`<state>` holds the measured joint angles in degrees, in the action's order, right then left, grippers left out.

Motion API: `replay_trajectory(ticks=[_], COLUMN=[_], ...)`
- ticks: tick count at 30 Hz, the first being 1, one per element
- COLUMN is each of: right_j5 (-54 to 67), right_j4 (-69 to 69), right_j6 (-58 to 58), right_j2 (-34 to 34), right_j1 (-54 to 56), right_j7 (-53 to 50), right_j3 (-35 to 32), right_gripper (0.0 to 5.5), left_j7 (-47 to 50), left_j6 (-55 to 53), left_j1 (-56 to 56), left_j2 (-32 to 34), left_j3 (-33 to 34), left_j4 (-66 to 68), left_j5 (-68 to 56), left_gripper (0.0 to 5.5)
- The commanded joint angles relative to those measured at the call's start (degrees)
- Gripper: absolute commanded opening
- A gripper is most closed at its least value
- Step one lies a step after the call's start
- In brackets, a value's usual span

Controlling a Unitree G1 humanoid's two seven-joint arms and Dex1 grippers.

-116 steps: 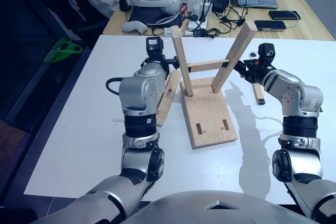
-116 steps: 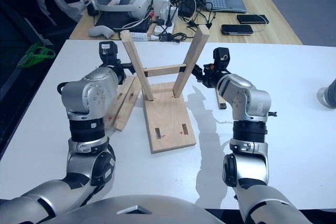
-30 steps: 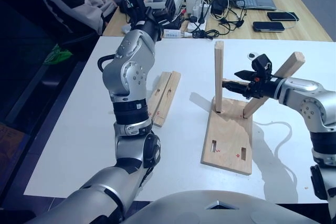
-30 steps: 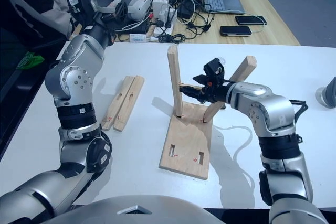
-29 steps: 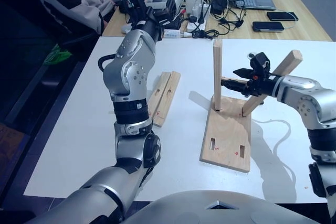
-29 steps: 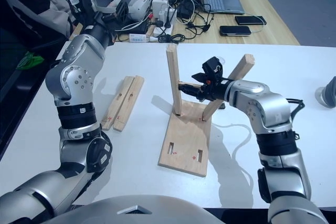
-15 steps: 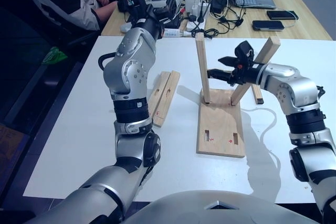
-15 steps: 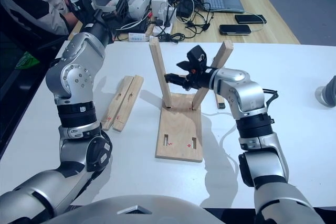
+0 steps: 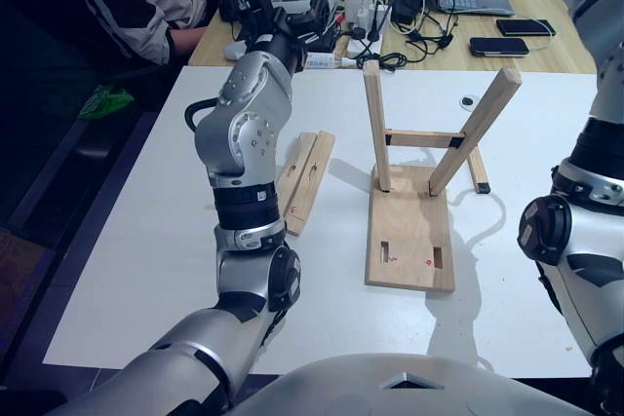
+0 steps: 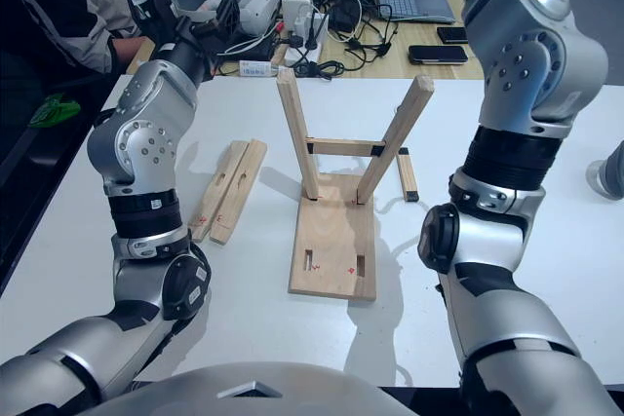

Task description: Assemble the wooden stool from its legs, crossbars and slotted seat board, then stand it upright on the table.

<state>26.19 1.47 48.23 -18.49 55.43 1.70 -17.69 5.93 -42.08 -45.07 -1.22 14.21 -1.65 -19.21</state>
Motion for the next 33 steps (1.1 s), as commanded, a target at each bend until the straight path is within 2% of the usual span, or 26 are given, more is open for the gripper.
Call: replay_trajectory(ticks=[1,5,9,13,18,22,25,30,33], right_j5=[-0.31,2.93,4.66,5.06,1.49,0.57,0.98,3.94,3.85], right_j4=[1.72,3.52,1.67,1.80,4.82,5.09,1.85,-8.41,-11.62], right_j6=[7.22,19.41,21.29,19.33,6.98,3.99,8.92,26.26,32.81], right_j2=[0.69,3.38,4.20,4.16,1.60,0.17,1.71,15.96,20.04], right_j1=[-8.31,-13.20,-11.37,-7.94,5.49,9.11,3.59,-12.12,-16.99], right_j7=[-0.91,-2.22,-1.86,-2.50,-7.88,-8.15,-10.12,-17.35,-18.35], right_j3=[0.42,-3.09,-3.97,-6.26,-8.87,-7.92,-8.19,-11.62,-12.45], right_gripper=[3.60,3.60,3.60,3.60,3.60,3.60,3.60,3.60,3.60], left_j7=[0.60,0.49,0.79,0.72,1.08,1.83,2.11,3.10,3.17], left_j6=[-1.00,-1.13,-1.40,-1.22,-3.93,-7.00,-9.70,-11.37,-11.70], left_j1=[0.78,0.96,1.16,0.82,3.15,6.79,9.58,10.42,9.77], left_j2=[-0.30,-0.22,-0.18,-0.58,-0.36,-0.42,-0.72,-1.82,-2.05], left_j3=[-0.28,-0.45,-0.45,-0.72,-0.67,-0.75,-1.31,-1.29,-1.31], left_j4=[-0.51,-0.27,-0.83,-0.40,-3.47,-7.51,-10.85,-12.30,-12.07], left_j5=[-0.46,-0.73,-0.92,-1.02,-1.36,-1.59,-1.87,-1.92,-1.99], left_gripper=[4.61,4.61,4.61,4.61,4.61,4.61,4.61,4.61,4.61])
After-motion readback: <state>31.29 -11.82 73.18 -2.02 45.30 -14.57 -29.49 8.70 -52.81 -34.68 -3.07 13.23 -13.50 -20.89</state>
